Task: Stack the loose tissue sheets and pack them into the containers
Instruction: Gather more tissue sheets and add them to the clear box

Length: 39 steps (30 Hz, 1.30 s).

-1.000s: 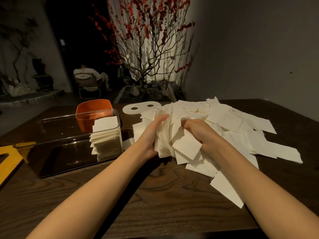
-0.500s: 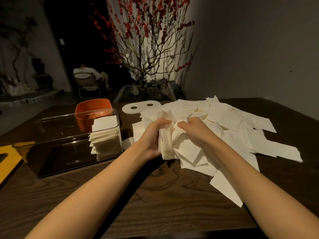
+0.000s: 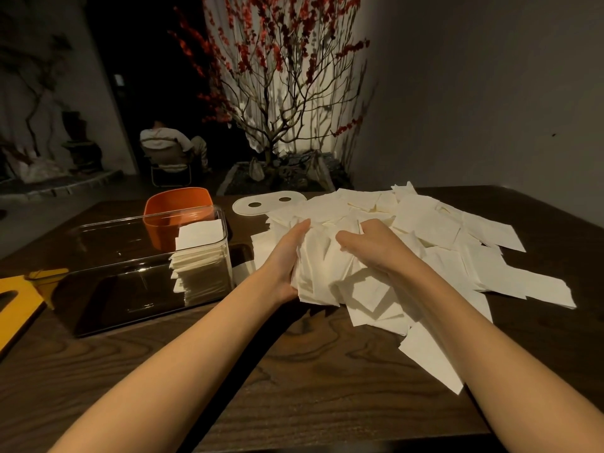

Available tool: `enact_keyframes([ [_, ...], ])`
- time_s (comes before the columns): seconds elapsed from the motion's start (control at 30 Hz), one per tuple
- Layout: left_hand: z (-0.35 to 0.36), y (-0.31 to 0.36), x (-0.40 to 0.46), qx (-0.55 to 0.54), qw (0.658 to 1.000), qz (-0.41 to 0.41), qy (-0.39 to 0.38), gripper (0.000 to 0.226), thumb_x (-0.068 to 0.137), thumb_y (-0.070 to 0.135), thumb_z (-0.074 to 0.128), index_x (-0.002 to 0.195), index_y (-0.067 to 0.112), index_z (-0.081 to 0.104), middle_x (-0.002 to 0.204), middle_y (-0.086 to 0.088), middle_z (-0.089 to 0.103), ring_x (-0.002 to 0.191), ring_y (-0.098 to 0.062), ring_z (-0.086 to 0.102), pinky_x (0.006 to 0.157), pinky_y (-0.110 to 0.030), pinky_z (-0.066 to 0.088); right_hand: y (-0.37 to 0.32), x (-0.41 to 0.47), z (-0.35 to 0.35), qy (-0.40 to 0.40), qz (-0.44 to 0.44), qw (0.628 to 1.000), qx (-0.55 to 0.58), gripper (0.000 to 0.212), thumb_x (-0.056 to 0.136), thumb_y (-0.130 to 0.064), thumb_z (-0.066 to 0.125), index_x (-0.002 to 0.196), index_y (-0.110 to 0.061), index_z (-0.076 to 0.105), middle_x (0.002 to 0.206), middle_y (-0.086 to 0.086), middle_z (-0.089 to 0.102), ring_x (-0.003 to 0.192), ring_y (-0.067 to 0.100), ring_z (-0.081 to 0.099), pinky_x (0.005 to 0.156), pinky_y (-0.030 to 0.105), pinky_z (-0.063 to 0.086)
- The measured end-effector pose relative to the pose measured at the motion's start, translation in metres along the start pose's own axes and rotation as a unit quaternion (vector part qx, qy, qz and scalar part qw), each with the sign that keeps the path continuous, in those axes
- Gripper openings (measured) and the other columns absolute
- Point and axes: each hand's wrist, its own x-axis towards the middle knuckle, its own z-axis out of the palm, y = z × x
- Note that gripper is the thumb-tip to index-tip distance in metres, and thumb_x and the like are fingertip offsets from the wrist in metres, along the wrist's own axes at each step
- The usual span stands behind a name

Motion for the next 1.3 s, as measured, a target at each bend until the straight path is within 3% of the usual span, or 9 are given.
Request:
enact_keyframes([
  [0.13, 0.003, 0.001, 0.000, 0.021, 0.999, 0.030, 0.018, 0.039, 0.097, 0.049, 0.047, 0.121, 0.019, 0.044, 0.099, -0.014, 0.068, 0.093, -0.028, 0.065, 0.086, -0.042, 0.051, 0.001, 0.002, -0.001, 0.039, -0.013, 0.999, -0.015, 0.017, 0.088, -0.027, 0.055, 0.084, -0.010, 0.060, 0.072, 0.002, 0.059, 0.069, 0.019, 0.059, 0.059, 0.028, 0.041],
  [0.23, 0.002, 0.002, 0.001, 0.053, 0.996, 0.066, 0.019, 0.039, 0.096, 0.051, 0.047, 0.109, 0.015, 0.050, 0.098, -0.013, 0.067, 0.091, -0.024, 0.064, 0.090, -0.041, 0.051, 0.003, 0.002, -0.004, 0.056, -0.026, 0.997, -0.049, 0.020, 0.088, -0.028, 0.057, 0.086, -0.008, 0.061, 0.074, 0.004, 0.058, 0.068, 0.018, 0.059, 0.056, 0.028, 0.039],
  [0.33, 0.004, -0.002, 0.000, 0.085, 0.992, 0.095, -0.008, 0.035, 0.097, 0.051, 0.044, 0.097, 0.019, 0.057, 0.092, -0.005, 0.069, 0.088, -0.019, 0.066, 0.083, -0.035, 0.052, 0.004, 0.000, -0.002, 0.008, -0.038, 0.997, -0.069, 0.022, 0.088, -0.028, 0.057, 0.074, -0.011, 0.056, 0.065, 0.001, 0.052, 0.059, 0.014, 0.049, 0.052, 0.025, 0.032],
  [0.5, 0.008, -0.007, -0.002, 0.077, 0.990, 0.090, -0.071, 0.041, 0.098, 0.049, 0.039, 0.096, 0.018, 0.066, 0.087, -0.002, 0.075, 0.086, -0.014, 0.069, 0.083, -0.030, 0.052, 0.003, 0.002, 0.007, -0.096, -0.051, 0.994, 0.005, 0.037, 0.091, -0.043, 0.053, 0.086, -0.009, 0.065, 0.089, 0.004, 0.068, 0.086, 0.016, 0.061, 0.078, 0.031, 0.044],
  [0.6, 0.005, -0.005, -0.003, 0.007, 0.992, 0.059, -0.107, 0.050, 0.098, 0.044, 0.044, 0.081, 0.012, 0.078, 0.087, -0.010, 0.074, 0.081, -0.021, 0.071, 0.086, -0.036, 0.051, 0.002, 0.001, 0.008, -0.121, -0.055, 0.991, -0.006, 0.026, 0.094, -0.037, 0.054, 0.078, -0.016, 0.056, 0.080, -0.003, 0.058, 0.076, 0.009, 0.053, 0.068, 0.024, 0.038],
  [0.77, 0.002, -0.003, -0.003, -0.072, 0.986, 0.047, -0.145, 0.038, 0.089, 0.012, 0.031, 0.093, 0.003, 0.067, 0.081, -0.013, 0.068, 0.076, -0.024, 0.066, 0.082, -0.035, 0.048, 0.005, 0.005, 0.008, -0.085, -0.064, 0.994, -0.035, 0.018, 0.091, -0.031, 0.054, 0.082, -0.015, 0.054, 0.079, -0.003, 0.053, 0.074, 0.011, 0.049, 0.063, 0.026, 0.035],
  [1.0, 0.004, -0.003, -0.008, -0.046, 0.986, 0.036, -0.156, 0.039, 0.090, 0.006, 0.021, 0.095, 0.008, 0.061, 0.076, -0.012, 0.071, 0.068, -0.025, 0.071, 0.076, -0.038, 0.048, 0.008, 0.009, 0.008, -0.040, -0.039, 0.998, -0.004, 0.018, 0.091, -0.023, 0.049, 0.098, -0.012, 0.061, 0.091, 0.006, 0.061, 0.081, 0.017, 0.056, 0.066, 0.027, 0.041],
  [1.13, 0.003, -0.002, -0.008, -0.034, 0.985, 0.032, -0.166, 0.058, 0.090, 0.006, 0.025, 0.071, 0.010, 0.078, 0.079, -0.010, 0.072, 0.076, -0.024, 0.070, 0.080, -0.037, 0.049, 0.009, 0.013, 0.006, -0.009, -0.032, 0.999, 0.014, 0.028, 0.091, -0.024, 0.049, 0.107, -0.005, 0.062, 0.102, 0.013, 0.063, 0.085, 0.019, 0.059, 0.071, 0.032, 0.043],
  [1.3, 0.002, -0.005, -0.005, -0.041, 0.987, 0.016, -0.154, 0.036, 0.088, -0.001, 0.035, 0.108, 0.004, 0.064, 0.096, -0.014, 0.067, 0.094, -0.028, 0.063, 0.100, -0.041, 0.042, 0.010, 0.017, 0.008, -0.048, -0.041, 0.998, 0.028, 0.037, 0.091, -0.046, 0.054, 0.088, -0.010, 0.061, 0.101, 0.002, 0.062, 0.100, 0.020, 0.058, 0.088, 0.034, 0.046],
])
